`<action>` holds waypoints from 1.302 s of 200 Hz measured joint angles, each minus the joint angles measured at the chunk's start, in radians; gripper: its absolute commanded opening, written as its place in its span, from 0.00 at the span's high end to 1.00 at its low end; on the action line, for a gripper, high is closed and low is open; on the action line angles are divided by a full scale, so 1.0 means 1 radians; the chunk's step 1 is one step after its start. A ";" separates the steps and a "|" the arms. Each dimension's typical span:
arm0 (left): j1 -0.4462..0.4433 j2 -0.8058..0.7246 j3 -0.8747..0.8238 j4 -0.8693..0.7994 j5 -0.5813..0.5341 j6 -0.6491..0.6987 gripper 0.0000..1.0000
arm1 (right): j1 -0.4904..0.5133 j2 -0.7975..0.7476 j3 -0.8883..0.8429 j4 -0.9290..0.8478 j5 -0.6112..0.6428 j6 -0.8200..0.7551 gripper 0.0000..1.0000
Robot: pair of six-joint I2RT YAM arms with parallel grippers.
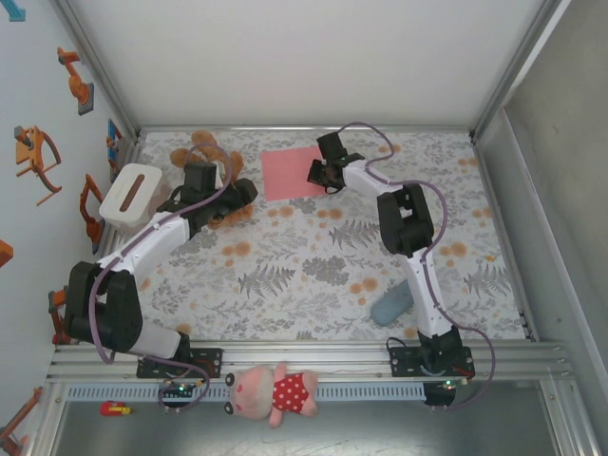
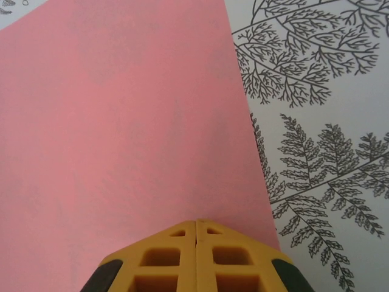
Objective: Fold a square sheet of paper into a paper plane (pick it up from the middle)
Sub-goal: Move the square sheet of paper to the center of the table.
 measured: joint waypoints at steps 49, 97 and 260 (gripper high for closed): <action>-0.009 0.047 0.023 -0.002 0.009 -0.003 0.16 | -0.001 -0.162 -0.257 0.018 -0.032 0.027 0.96; -0.036 0.116 0.064 -0.004 0.068 -0.002 0.13 | 0.016 -0.446 -0.677 0.034 -0.055 0.111 0.95; -0.295 0.382 0.145 -0.056 0.166 -0.167 0.48 | 0.018 -0.907 -1.038 0.024 -0.096 0.111 0.74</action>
